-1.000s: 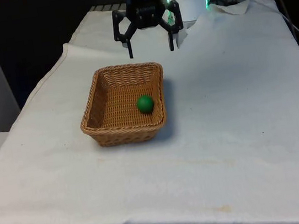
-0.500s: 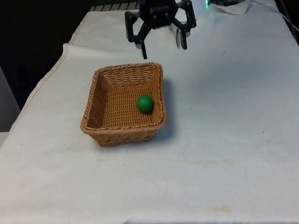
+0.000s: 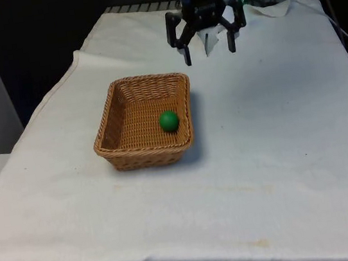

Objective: Pick up the ball and place it into the basket.

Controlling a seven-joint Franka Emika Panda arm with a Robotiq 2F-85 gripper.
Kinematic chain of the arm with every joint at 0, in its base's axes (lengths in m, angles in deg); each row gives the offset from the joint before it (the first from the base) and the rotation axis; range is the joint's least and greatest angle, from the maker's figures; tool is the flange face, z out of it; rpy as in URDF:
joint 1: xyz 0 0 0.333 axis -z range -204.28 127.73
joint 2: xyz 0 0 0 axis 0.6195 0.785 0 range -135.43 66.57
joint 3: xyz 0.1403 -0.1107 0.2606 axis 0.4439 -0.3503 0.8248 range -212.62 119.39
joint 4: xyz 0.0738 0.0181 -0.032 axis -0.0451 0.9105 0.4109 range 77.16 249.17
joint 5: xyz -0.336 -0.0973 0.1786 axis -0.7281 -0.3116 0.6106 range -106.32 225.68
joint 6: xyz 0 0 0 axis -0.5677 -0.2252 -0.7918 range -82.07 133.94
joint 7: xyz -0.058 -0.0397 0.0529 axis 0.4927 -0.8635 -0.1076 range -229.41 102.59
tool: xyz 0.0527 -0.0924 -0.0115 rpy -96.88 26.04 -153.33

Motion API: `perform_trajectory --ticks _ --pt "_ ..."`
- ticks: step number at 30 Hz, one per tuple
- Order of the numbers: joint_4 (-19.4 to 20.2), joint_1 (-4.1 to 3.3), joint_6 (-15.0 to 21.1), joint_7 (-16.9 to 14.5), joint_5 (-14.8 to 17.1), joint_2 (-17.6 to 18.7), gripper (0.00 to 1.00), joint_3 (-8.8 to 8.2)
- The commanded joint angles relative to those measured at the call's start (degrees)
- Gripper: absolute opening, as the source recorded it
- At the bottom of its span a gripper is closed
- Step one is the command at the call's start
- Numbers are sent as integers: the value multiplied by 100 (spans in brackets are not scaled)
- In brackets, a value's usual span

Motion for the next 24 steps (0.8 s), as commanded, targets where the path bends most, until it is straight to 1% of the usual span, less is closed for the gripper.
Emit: perform_trajectory --ticks 1,3,4,5,12,13,14,16,21,22,23,24 --pt "80 -34 29 120 -97 -63 100 -34" --pt "109 -29 -11 178 -115 -115 100 -29" --pt "92 0 0 80 -29 -86 100 11" --pt "109 -29 -40 206 -120 -138 100 -29" --pt "46 -6 -281 487 -172 -298 100 -34" --pt "69 17 -223 384 -86 -292 100 6" --pt "34 0 -309 527 -189 -315 100 -34" --pt "-6 6 -384 647 -229 -350 100 -40" --pt "-86 6 -510 859 -315 -407 100 -57" --pt "-69 23 -458 773 -223 -401 100 -23" --pt "-103 11 -539 905 -332 -413 100 -63" --pt "-143 11 -584 985 -361 -424 100 -69"
